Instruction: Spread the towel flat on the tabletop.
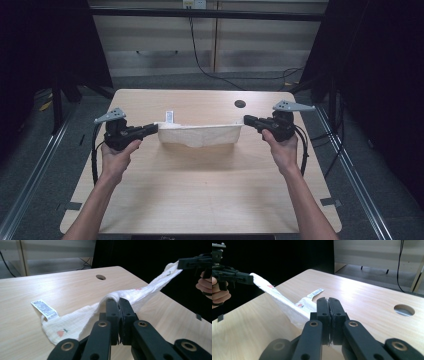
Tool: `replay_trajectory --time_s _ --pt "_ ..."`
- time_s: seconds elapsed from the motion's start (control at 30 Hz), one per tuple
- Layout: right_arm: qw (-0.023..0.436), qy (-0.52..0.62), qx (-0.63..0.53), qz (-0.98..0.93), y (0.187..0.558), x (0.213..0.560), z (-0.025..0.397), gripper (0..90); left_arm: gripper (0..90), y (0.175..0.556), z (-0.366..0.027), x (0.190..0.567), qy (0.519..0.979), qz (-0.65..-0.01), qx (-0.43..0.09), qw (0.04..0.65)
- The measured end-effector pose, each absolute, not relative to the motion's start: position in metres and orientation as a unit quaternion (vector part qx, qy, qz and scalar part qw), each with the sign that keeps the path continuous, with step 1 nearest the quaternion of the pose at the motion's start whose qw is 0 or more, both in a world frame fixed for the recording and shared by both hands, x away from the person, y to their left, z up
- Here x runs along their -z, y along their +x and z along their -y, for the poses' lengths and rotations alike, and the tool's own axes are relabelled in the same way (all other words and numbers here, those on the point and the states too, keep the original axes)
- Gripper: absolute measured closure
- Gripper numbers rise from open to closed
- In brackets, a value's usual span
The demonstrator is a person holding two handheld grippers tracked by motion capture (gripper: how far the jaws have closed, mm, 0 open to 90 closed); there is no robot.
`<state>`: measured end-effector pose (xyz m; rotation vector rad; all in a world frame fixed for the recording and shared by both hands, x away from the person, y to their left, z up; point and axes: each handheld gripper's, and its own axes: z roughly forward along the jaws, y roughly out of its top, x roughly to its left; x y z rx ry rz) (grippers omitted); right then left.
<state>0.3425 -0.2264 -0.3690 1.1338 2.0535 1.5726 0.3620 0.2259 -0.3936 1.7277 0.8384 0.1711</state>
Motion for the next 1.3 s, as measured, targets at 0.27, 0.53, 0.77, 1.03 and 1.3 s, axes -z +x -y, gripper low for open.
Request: replay_trajectory --time_s 0.27,0.53,0.77,1.03,1.3 --pt "0.148 0.406 -0.542 -0.72 0.327 0.391 0.23 88.0 88.0 0.35 -0.222 0.416 0.749 -0.359 -0.057 0.554" --pt "0.134 0.413 -0.541 -0.72 0.313 0.412 0.234 88.0 88.0 0.335 -0.222 0.429 0.763 -0.35 -0.045 0.541" --pt "0.128 0.407 -0.524 -0.737 0.296 0.421 0.23 87.9 88.0 0.321 -0.228 0.437 0.769 -0.349 -0.039 0.535" --pt "0.112 0.415 -0.516 -0.741 0.282 0.44 0.232 87.9 87.9 0.309 -0.224 0.444 0.784 -0.341 -0.027 0.518" --pt "0.102 0.421 -0.499 -0.751 0.267 0.457 0.234 87.7 87.8 0.292 -0.221 0.462 0.805 -0.331 -0.017 0.492"
